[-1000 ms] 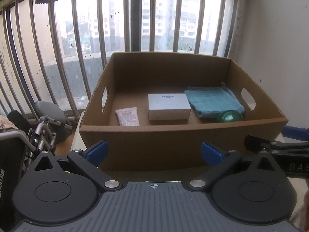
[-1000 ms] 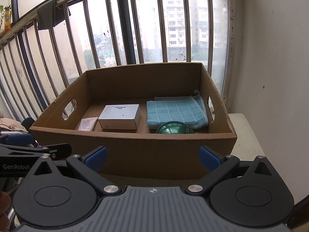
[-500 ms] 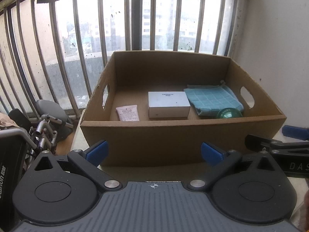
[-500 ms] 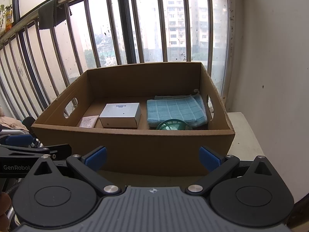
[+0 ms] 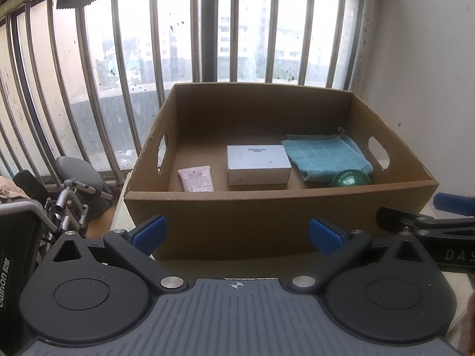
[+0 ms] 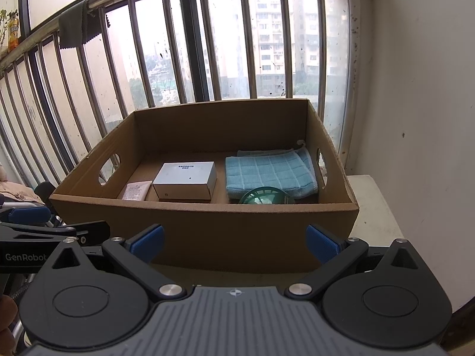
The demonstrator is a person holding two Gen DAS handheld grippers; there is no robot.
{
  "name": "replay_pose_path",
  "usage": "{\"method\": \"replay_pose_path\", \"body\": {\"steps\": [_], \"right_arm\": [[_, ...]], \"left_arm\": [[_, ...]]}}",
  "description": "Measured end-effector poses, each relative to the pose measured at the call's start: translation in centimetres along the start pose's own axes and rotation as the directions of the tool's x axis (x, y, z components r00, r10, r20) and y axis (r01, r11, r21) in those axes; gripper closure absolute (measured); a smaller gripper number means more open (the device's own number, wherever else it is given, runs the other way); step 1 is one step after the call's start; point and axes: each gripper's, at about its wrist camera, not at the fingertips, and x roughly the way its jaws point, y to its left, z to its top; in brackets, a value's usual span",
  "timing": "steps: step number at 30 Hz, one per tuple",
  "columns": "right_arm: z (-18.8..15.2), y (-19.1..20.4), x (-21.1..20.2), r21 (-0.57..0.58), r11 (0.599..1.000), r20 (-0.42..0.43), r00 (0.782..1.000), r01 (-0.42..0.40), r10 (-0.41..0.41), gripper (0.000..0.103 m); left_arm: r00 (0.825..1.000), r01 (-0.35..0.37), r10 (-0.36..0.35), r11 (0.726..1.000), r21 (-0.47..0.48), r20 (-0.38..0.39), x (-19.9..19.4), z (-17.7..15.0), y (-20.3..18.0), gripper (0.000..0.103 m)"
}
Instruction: Organize objects
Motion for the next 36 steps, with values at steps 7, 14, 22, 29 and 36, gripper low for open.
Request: {"method": "replay_pose_path", "body": {"steps": [7, 14, 22, 29, 36], "right_arm": [[0.08, -0.03, 0.05, 0.0, 1.0, 0.001, 1.0, 0.0, 0.0, 0.0], [0.07, -0.03, 0.07, 0.0, 1.0, 0.001, 1.0, 0.0, 0.0, 0.0], [0.09, -0.01, 0.06, 0.001, 1.0, 0.0, 1.0, -0.001, 0.001, 0.0], [0.19, 0.05, 0.05, 0.001, 1.0, 0.0, 1.0, 0.0, 0.0, 0.0], [0.21, 0.08, 0.03, 0.0, 1.0, 0.0, 1.0, 0.0, 0.0, 0.0]], "left_arm": [[1.0, 0.0, 0.0, 1.0, 0.0, 0.001, 0.06, 0.07, 0.02, 0.001], [1.0, 0.001, -0.001, 1.0, 0.0, 0.0, 0.05, 0.05, 0.07, 0.001], [1.0, 0.001, -0.001, 1.0, 0.001, 0.0, 0.06, 0.09, 0.06, 0.001], [1.0, 0.001, -0.001, 1.0, 0.0, 0.001, 0.06, 0.12, 0.04, 0.001], [1.0, 0.001, -0.001, 1.0, 0.001, 0.002, 0.1, 0.33, 0.12, 0.001]]}}
